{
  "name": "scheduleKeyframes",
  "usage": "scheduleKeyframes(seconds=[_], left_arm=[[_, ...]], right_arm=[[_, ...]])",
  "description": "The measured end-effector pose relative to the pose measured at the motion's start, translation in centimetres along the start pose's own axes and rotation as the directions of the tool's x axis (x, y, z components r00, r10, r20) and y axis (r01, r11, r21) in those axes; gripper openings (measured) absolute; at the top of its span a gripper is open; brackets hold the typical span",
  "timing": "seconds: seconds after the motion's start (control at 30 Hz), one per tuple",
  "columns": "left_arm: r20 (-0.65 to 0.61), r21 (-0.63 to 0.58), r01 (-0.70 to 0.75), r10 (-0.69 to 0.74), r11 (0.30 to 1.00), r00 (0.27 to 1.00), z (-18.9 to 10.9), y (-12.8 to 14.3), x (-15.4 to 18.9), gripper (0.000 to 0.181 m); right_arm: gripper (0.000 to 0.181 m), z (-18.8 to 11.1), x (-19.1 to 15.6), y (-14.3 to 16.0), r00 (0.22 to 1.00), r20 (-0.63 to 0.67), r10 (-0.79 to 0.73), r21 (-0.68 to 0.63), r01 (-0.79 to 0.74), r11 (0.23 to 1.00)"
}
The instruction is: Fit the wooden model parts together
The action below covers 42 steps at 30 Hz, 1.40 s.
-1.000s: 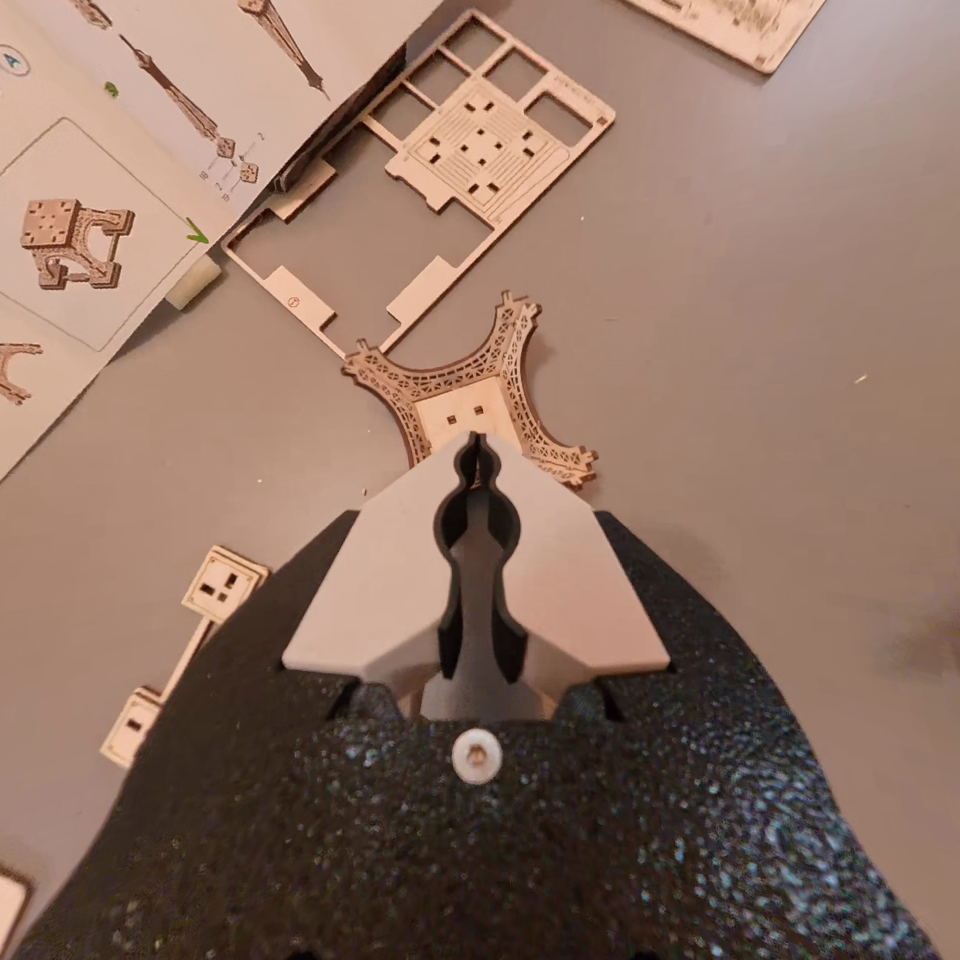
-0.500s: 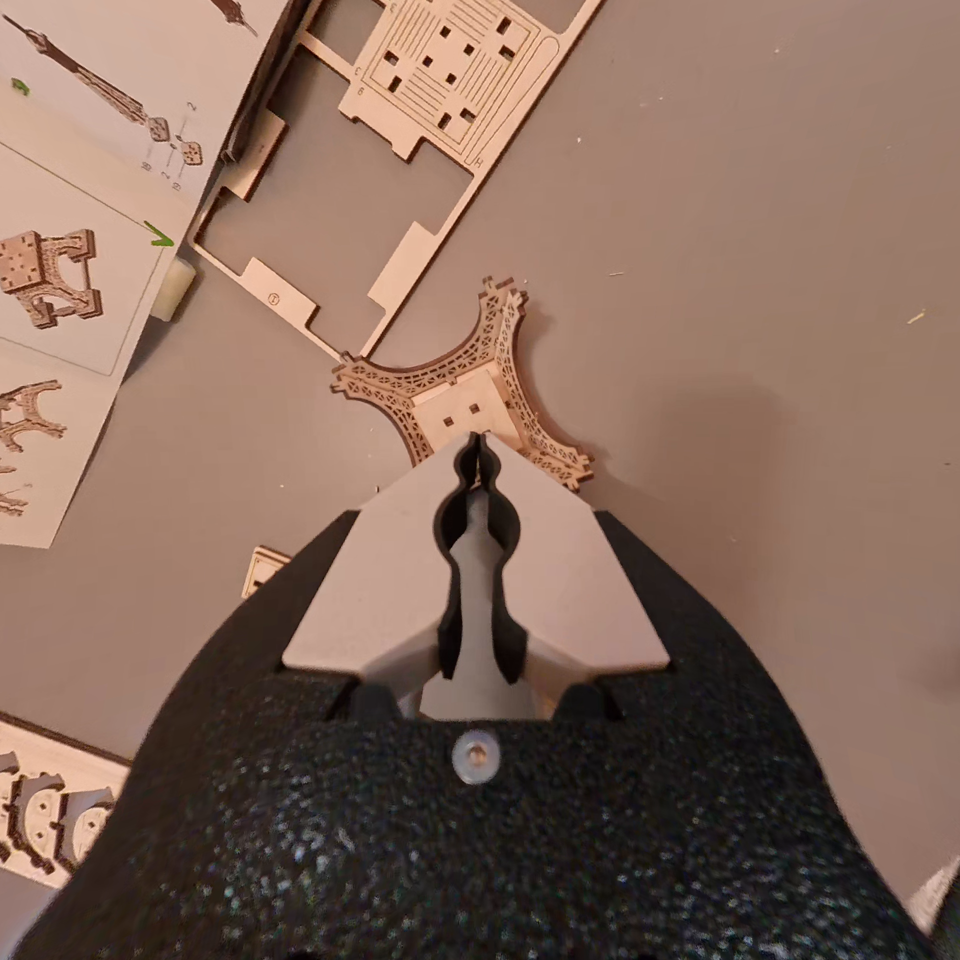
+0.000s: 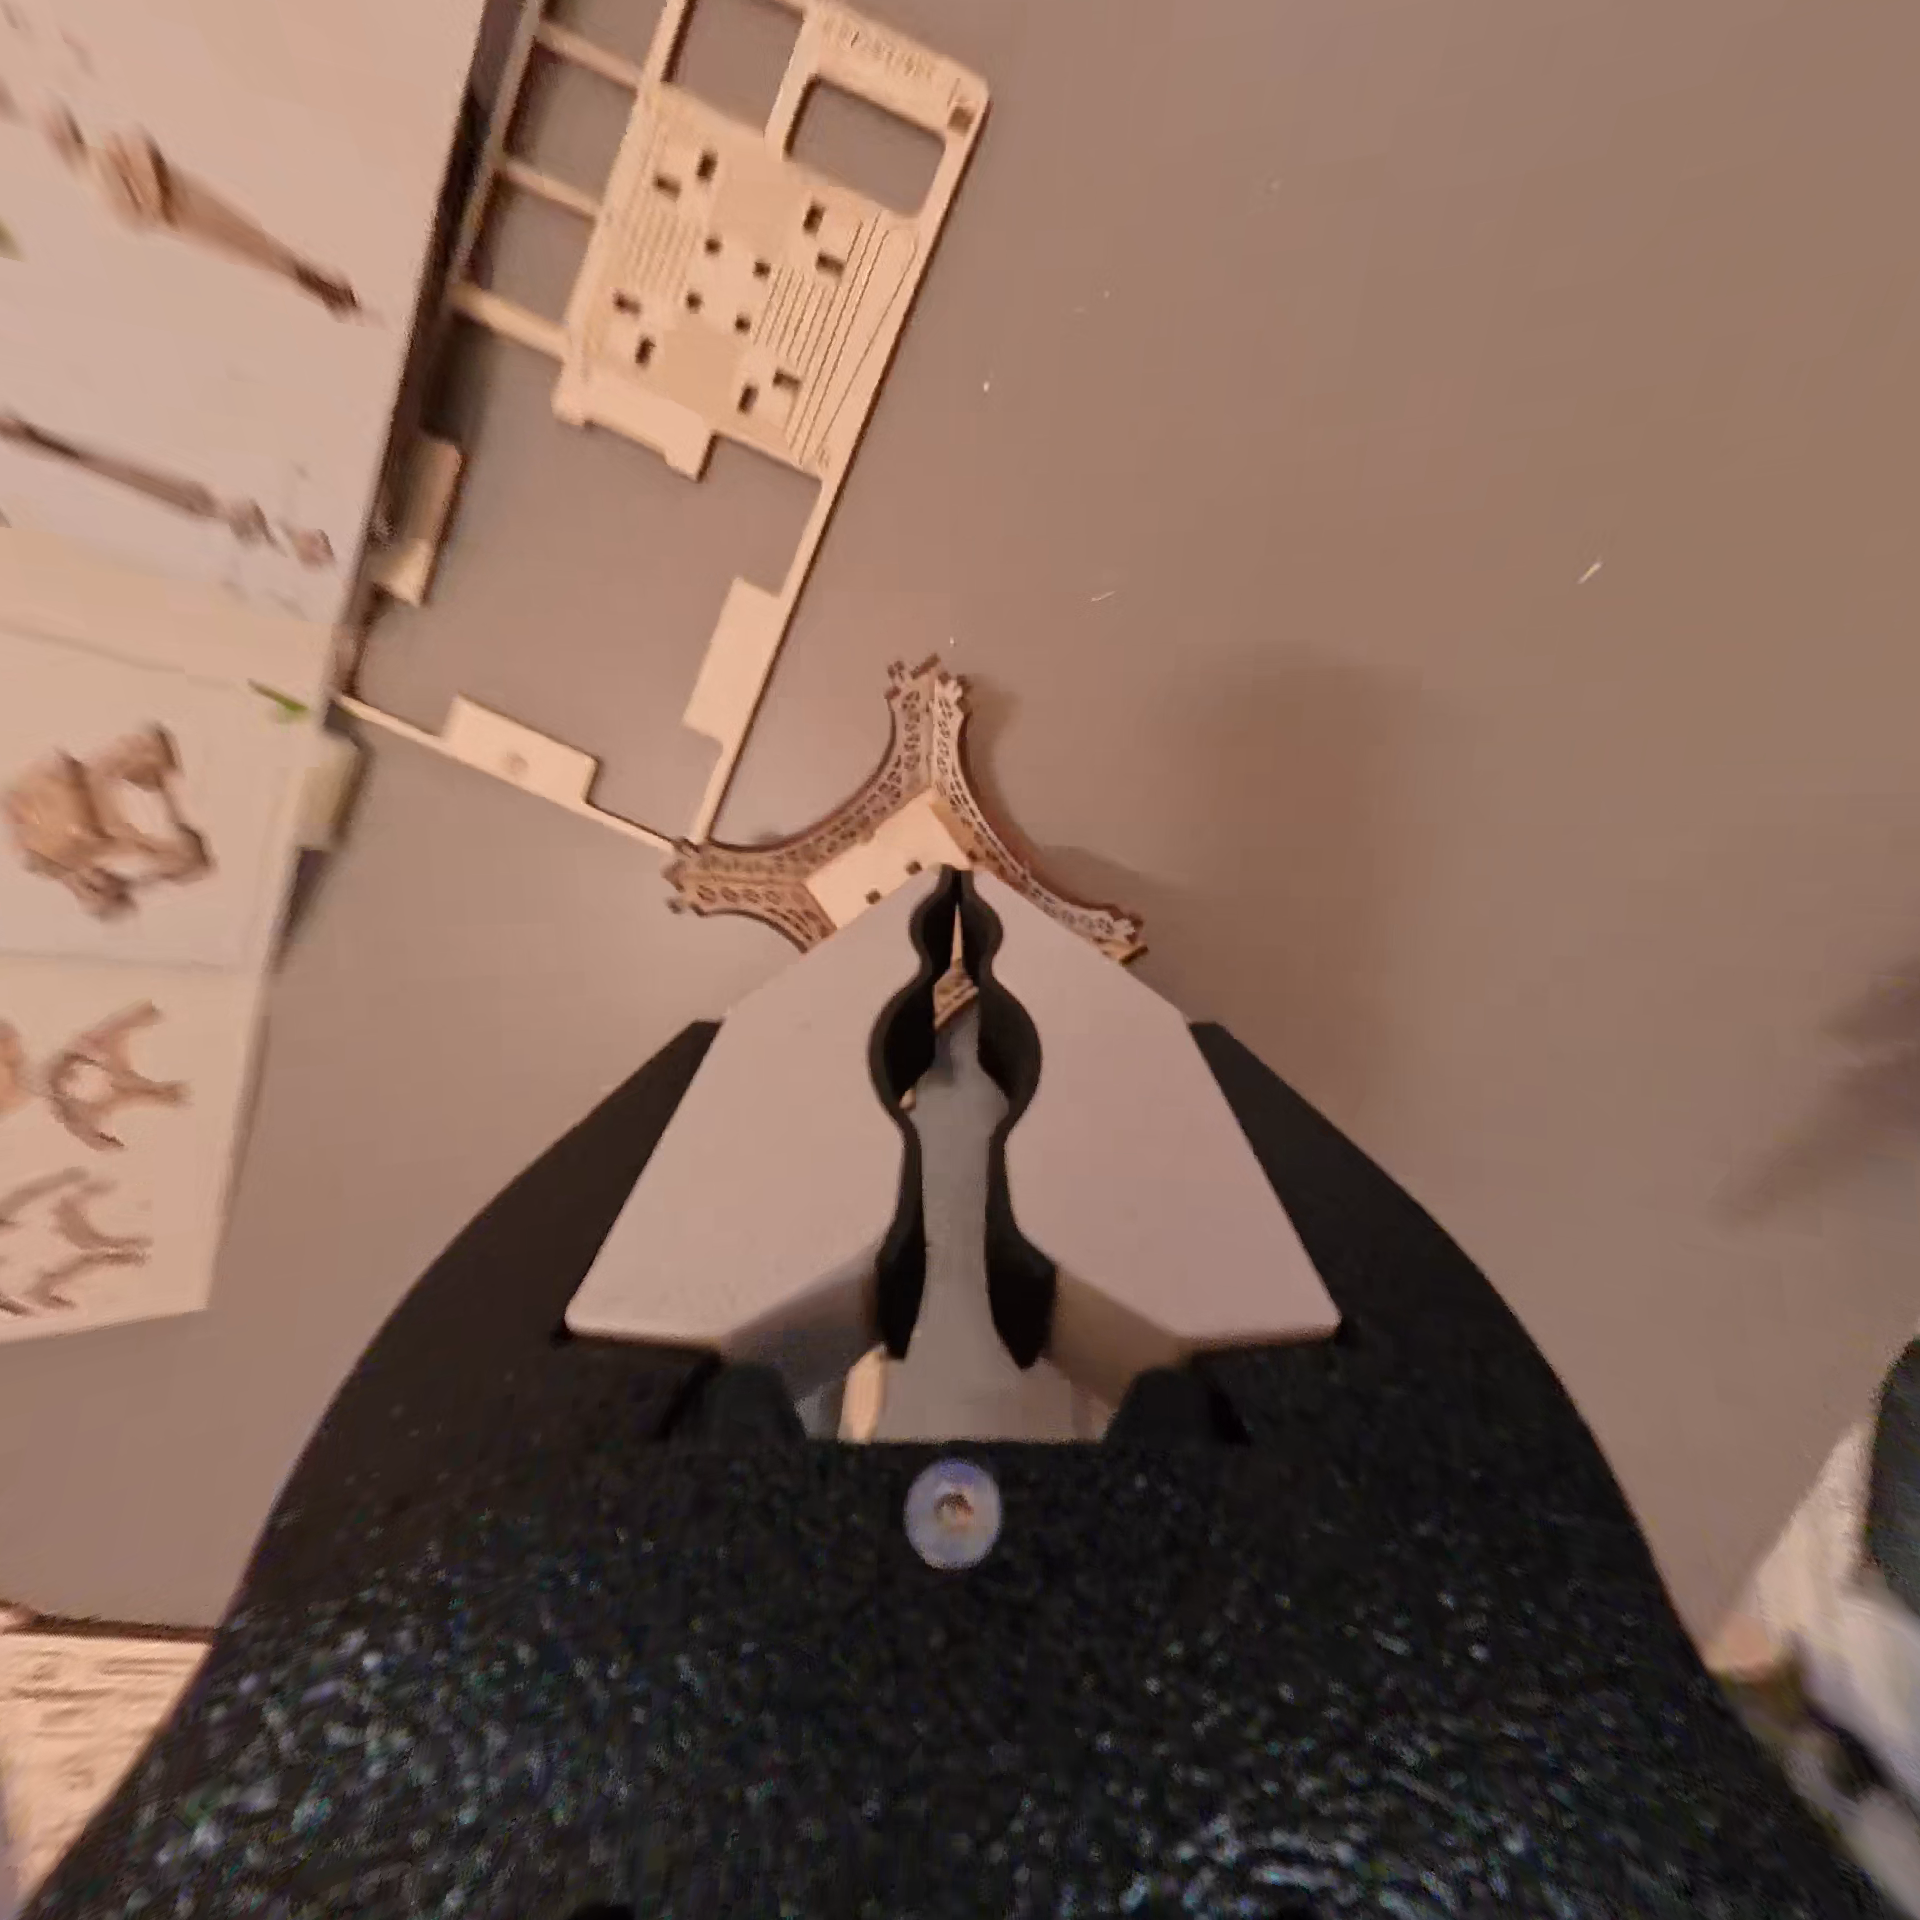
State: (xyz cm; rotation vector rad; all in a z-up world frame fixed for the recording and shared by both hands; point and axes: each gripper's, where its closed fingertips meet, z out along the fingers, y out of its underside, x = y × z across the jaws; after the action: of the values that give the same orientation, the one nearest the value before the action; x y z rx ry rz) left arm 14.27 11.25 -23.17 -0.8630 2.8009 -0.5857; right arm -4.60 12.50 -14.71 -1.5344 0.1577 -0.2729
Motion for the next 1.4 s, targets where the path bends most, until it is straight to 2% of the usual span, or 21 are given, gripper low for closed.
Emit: scheduleKeyframes(seconds=[0.03, 0.1, 0.17, 0.33, 0.43, 0.53, 0.67, 0.77, 1.13, 1.33, 1.4], left_arm=[[0.015, -0.015, -0.080, 0.081, 0.997, 0.997, -0.3, 0.0, -0.3, 0.000], [0.035, -0.074, -0.294, 0.297, 0.953, 0.954, -0.5, 0.6, -1.0, 0.000], [-0.018, -0.067, -0.478, 0.478, 0.876, 0.878, -0.4, 0.7, -0.6, 0.000], [-0.105, -0.031, -0.603, 0.598, 0.797, 0.795, -0.5, -0.9, -0.5, 0.005], [-0.203, -0.075, -0.649, 0.625, 0.757, 0.754, 0.2, -0.5, -0.7, 0.011], [-0.280, -0.107, -0.695, 0.650, 0.711, 0.707, 0.6, 0.1, -0.7, 0.000], [-0.328, -0.145, -0.720, 0.653, 0.679, 0.682, 0.7, 0.8, -0.6, 0.000], [-0.318, -0.188, -0.745, 0.678, 0.640, 0.663, 1.0, 1.4, -1.1, 0.000], [-0.295, -0.205, -0.753, 0.695, 0.625, 0.656, 1.7, 1.8, -1.1, 0.000], [-0.277, -0.243, -0.786, 0.736, 0.568, 0.617, 1.6, 1.7, -1.3, 0.000], [-0.266, -0.226, -0.783, 0.736, 0.580, 0.622, 1.3, 1.2, -1.2, 0.000]], right_arm=[[0.065, 0.0, 0.0, 0.0, 1.000, 0.001, 0.001, 0.001, -0.001, 1.000], [0.065, 0.0, 0.0, 0.0, 1.000, 0.005, 0.008, 0.001, -0.008, 1.000], [0.064, 0.0, 0.0, 0.0, 1.000, 0.006, 0.011, 0.003, -0.011, 1.000], [0.064, 0.2, 0.0, 0.3, 1.000, 0.016, 0.014, -0.021, -0.013, 1.000], [0.062, 0.2, 0.1, 0.3, 0.999, 0.016, 0.028, -0.019, -0.027, 0.999], [0.060, 0.1, 0.3, 0.1, 0.999, 0.016, 0.045, -0.005, -0.045, 0.999], [0.059, 0.0, 0.6, 0.0, 0.997, 0.017, 0.073, 0.005, -0.073, 0.997], [0.058, -0.1, 0.6, -0.1, 0.997, 0.023, 0.078, 0.009, -0.078, 0.997], [0.058, 0.2, 0.0, 0.2, 0.999, 0.028, 0.032, -0.015, -0.031, 0.999], [0.058, 0.2, 0.1, 0.2, 0.999, 0.031, 0.044, -0.011, -0.043, 0.999], [0.057, 0.2, 0.2, 0.1, 0.998, 0.032, 0.052, -0.009, -0.051, 0.999]])
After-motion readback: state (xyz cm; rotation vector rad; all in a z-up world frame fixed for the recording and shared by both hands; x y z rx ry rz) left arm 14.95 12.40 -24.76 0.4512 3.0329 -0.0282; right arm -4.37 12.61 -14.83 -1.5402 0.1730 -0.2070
